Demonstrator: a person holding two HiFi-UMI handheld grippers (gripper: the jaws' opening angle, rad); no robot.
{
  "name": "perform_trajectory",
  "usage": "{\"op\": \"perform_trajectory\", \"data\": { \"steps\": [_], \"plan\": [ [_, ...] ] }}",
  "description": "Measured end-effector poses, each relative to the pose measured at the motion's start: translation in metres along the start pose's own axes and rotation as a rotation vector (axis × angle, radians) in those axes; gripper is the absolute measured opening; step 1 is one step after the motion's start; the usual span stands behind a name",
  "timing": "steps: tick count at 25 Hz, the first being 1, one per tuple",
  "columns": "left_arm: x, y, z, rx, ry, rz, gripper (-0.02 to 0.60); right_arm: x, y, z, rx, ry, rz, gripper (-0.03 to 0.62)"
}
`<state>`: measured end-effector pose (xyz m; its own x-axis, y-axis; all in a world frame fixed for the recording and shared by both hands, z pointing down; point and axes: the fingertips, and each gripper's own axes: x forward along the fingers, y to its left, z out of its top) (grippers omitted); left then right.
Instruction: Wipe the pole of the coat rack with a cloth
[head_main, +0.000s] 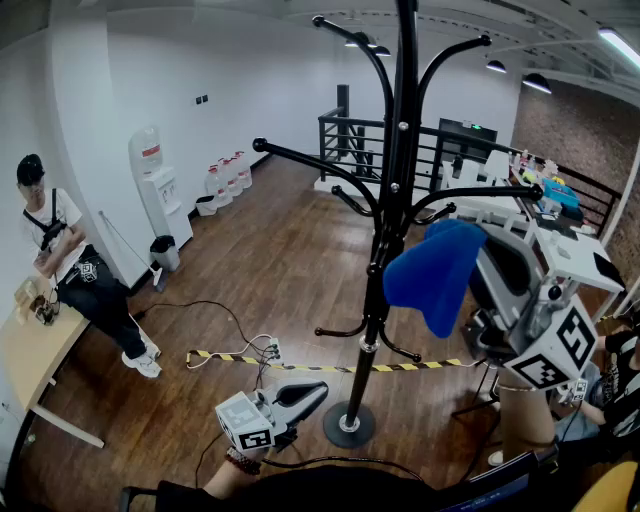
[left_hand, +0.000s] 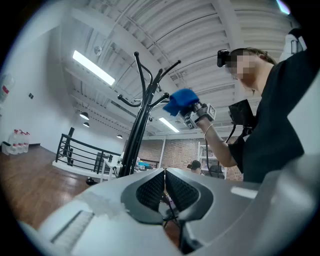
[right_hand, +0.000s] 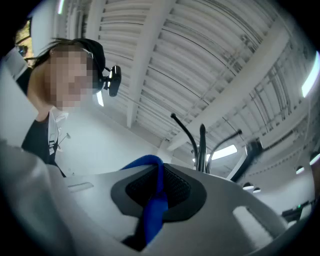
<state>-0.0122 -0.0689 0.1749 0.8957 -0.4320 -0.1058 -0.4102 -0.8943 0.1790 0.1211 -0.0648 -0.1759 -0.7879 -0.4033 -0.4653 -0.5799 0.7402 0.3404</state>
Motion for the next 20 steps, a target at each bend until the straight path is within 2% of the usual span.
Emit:
{"op": "perform_trajectory", "data": {
  "steps": [4, 9, 15, 20],
  "plan": [
    [-0.004, -0.001, 0.029, 0.09, -0.015, 0.005, 0.014, 0.034, -0.015, 0.076, -0.118, -0.049, 0.004, 0.023],
    [0.006, -0.021, 0.045, 0.168, -0.003, -0.062, 0.014, 0.09, -0.047, 0.124, -0.192, -0.044, 0.006, 0.024],
    [-0.011, -0.027, 0.047, 0.123, -0.051, -0.044, 0.014, 0.143, -0.124, 0.141, -0.177, 0.023, -0.134, 0.024],
    [-0.034, -0.016, 0.045, 0.095, -0.07, 0.02, 0.014, 0.169, -0.153, 0.134, -0.218, 0.094, -0.17, 0.025]
  ]
}}
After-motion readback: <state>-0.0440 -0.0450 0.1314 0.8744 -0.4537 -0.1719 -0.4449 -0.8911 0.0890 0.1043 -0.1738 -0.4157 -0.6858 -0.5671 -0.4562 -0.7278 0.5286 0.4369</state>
